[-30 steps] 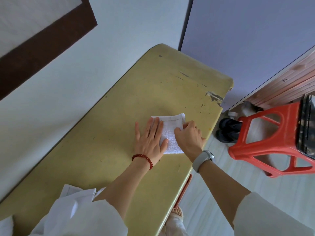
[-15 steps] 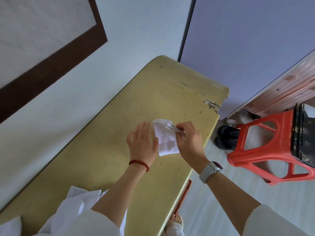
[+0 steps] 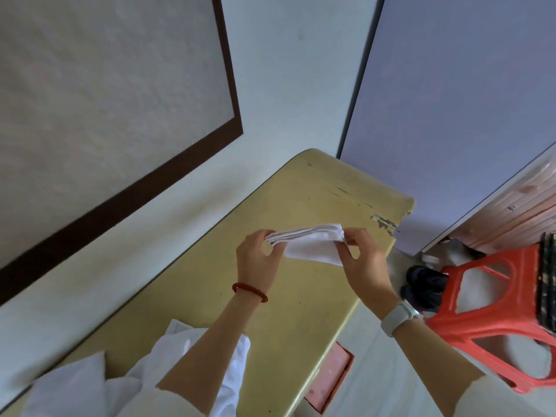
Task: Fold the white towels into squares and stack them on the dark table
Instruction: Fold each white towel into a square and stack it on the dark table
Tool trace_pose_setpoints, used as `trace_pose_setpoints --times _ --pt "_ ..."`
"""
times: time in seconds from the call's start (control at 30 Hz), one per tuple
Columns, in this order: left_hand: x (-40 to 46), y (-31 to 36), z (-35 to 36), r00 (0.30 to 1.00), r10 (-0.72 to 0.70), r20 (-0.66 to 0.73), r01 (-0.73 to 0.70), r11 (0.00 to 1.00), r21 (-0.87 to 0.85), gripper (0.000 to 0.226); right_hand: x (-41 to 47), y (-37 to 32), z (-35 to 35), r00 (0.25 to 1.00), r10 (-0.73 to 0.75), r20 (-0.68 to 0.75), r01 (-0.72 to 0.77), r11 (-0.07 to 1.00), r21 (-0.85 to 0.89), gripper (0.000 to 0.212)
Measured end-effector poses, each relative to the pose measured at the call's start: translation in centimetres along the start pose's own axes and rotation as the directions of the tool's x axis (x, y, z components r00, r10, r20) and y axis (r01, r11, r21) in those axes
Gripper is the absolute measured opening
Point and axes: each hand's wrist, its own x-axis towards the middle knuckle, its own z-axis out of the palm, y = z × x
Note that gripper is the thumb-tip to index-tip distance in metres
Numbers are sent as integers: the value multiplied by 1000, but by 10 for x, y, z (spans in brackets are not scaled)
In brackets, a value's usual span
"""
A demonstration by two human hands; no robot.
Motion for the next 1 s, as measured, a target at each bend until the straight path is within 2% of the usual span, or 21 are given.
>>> trace_pose_setpoints --times 0.1,0.23,0.33,0.47,0.53,0.63,0.67,0.7,0.77,0.8,0.87,0.93,1.0 --pt "-24 18 -33 949 290 -123 -247 927 283 27 -14 -23 -5 996 -91 -10 92 995 45 10" --pt "-86 38 -85 856 480 -190 -309 771 556 13 -56 -59 -13 968 -249 38 245 965 90 9" --pt "-157 50 -122 835 471 -286 -192 735 650 12 -110 -80 -19 908 -396 136 377 915 141 9" --pt "-266 70 -172 819 330 -469 105 718 688 16 -194 -118 -20 735 -632 244 592 775 222 15" --pt "-324 80 -201 801 258 -540 249 677 693 19 -241 -144 -18 616 -732 291 668 681 299 22" --pt "-419 95 -247 746 106 -658 469 617 632 20 -324 -184 -17 409 -861 303 758 505 412 20" --pt "-454 100 -260 691 27 -722 564 604 563 21 -355 -197 -17 343 -888 306 768 452 453 22" --pt "-491 108 -272 594 -51 -803 665 592 455 23 -389 -210 -18 281 -907 313 764 408 499 24" --pt "-562 130 -292 337 -237 -911 796 589 141 30 -462 -233 -23 171 -924 343 748 348 565 26" --pt "-602 138 -301 238 -281 -930 824 565 40 32 -503 -242 -28 102 -934 343 749 299 591 24" --pt "-687 155 -316 100 -301 -948 868 493 -65 32 -589 -253 -42 -48 -935 350 740 202 642 19" --pt "-777 168 -324 -22 -290 -957 908 395 -140 30 -678 -257 -64 -222 -911 348 670 117 733 25" --pt "-866 182 -324 -111 -308 -945 934 291 -205 29 -764 -252 -83 -357 -869 342 629 47 776 33"
